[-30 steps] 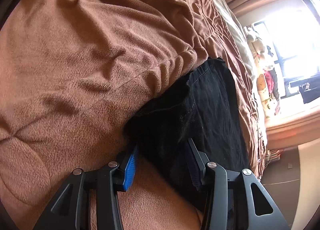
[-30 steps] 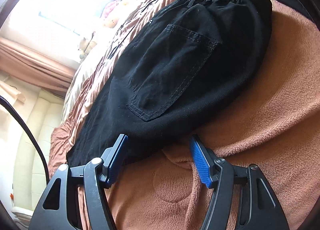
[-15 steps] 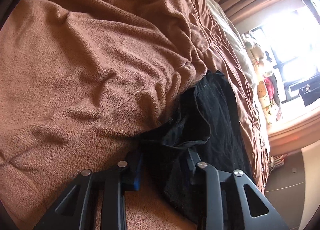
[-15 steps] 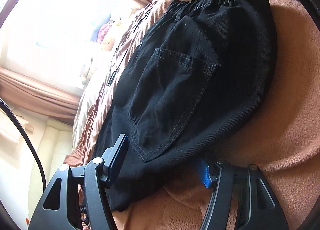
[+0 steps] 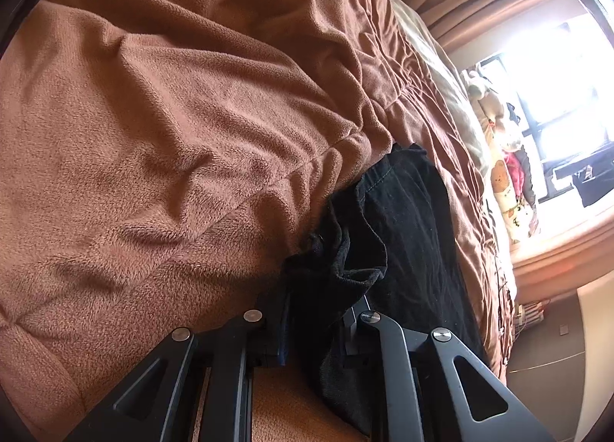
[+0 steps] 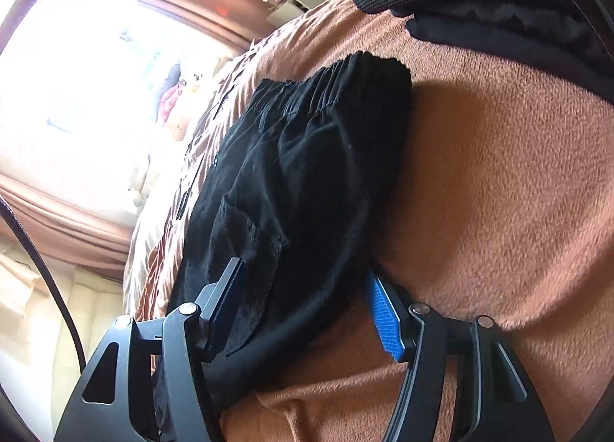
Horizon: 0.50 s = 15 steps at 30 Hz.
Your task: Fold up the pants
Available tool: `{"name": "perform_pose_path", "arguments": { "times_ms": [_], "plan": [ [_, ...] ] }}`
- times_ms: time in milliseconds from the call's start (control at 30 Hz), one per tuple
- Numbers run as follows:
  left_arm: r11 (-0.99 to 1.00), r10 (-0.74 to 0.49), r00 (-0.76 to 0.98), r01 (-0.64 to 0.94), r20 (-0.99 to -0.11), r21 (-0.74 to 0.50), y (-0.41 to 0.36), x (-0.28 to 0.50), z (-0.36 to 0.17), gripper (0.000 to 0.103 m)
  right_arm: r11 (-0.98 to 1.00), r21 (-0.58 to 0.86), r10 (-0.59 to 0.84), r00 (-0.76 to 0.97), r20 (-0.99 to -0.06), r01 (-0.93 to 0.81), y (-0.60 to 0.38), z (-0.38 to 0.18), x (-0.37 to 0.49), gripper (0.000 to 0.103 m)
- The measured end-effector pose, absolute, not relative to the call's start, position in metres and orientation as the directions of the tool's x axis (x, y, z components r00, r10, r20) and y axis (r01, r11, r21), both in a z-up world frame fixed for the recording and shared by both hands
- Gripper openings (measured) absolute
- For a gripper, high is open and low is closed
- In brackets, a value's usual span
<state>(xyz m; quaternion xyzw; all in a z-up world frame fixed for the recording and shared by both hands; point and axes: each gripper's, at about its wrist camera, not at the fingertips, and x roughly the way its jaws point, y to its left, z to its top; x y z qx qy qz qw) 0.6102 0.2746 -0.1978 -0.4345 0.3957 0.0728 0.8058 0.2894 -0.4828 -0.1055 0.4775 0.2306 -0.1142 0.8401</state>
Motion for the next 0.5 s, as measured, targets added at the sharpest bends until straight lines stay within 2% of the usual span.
{"name": "perform_pose_path", "arguments": {
  "times_ms": [233,333,400,467,500],
  "plan": [
    [0.589,-0.239,0.674,-0.472,-0.699,-0.656,0.275,0.608,-0.205,0.022,0.507,0.756,0.004,0.875,-0.483,0.415,-0.503,-0.105,0.314,0.060],
    [0.554,-0.248,0.679,-0.486,-0.691,-0.676,0.272,0.604,-0.210,0.022,0.492,0.782,0.014,0.895,-0.446,0.382,-0.509,-0.111,0.318,0.058],
    [0.571,-0.233,0.668,-0.494,-0.707,-0.655,0.269,0.605,-0.206,0.021,0.490,0.789,0.031,0.897,-0.442,0.371,-0.514,-0.113,0.327,0.030],
    [0.595,-0.214,0.664,-0.493,-0.717,-0.635,0.267,0.608,-0.197,0.015,0.469,0.812,0.061,0.904,-0.423,0.348,-0.519,-0.117,0.324,0.015],
    [0.596,-0.206,0.668,-0.494,-0.715,-0.633,0.268,0.608,-0.193,0.015,0.475,0.811,0.057,0.908,-0.415,0.341,-0.519,-0.113,0.322,0.012]
  ]
}}
